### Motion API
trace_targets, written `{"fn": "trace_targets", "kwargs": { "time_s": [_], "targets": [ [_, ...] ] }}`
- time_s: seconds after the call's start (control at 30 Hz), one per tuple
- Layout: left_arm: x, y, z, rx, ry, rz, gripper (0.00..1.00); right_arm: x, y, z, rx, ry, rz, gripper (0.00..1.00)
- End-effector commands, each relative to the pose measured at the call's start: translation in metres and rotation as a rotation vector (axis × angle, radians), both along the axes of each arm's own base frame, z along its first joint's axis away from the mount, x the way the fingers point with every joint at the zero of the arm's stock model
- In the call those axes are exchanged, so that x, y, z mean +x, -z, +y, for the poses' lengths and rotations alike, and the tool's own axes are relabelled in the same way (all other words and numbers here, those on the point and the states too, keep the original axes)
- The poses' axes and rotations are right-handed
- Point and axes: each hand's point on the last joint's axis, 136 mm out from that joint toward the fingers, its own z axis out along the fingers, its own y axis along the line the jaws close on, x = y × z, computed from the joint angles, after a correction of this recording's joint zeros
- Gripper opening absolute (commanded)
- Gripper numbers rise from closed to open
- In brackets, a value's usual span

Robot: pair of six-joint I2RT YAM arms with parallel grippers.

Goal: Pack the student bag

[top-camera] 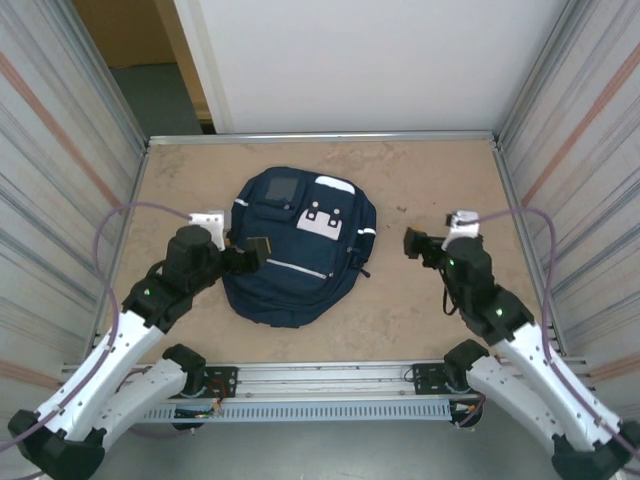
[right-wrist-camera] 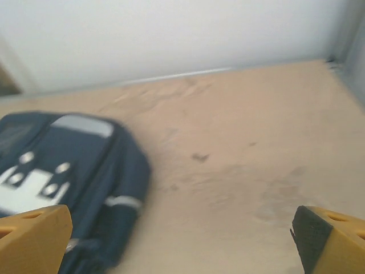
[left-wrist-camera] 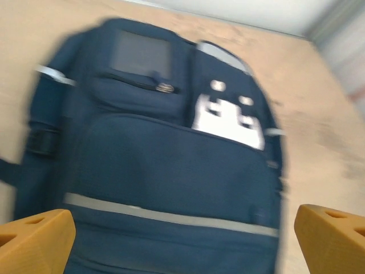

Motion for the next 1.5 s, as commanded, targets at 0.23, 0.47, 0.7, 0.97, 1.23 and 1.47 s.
{"fn": "trace_targets", "kwargs": {
  "time_s": [0.23,0.47,0.7,0.97,1.23,1.47],
  "targets": [
    [0.045,0.051,0.102,0.338,-0.286,-0.195,0.99,0.007,0.082,-0.067,-0.046,0.167,-0.051,0.99],
    [0.073,0.082,0.134,0.208,-0.299,-0.238,0.99,0.028,0.116,-0.084,0.001,0.174,-0.058,0.99],
    [0.101,0.098,0.129,0.175,-0.285,-0.274,0.99,0.084,0.128,-0.08,0.04,0.095,-0.013,0.99],
    [0.138,0.126,0.122,0.252,-0.199,-0.253,0.99,0.132,0.157,-0.085,-0.058,0.097,0.001,0.99],
    [0.143,0.13,0.119,0.301,-0.207,-0.209,0.99,0.138,0.165,-0.072,-0.084,0.037,0.109,0.99],
    [0.143,0.132,0.111,0.326,-0.169,-0.192,0.99,0.139,0.165,-0.07,-0.07,0.017,0.112,0.99]
  ]
}}
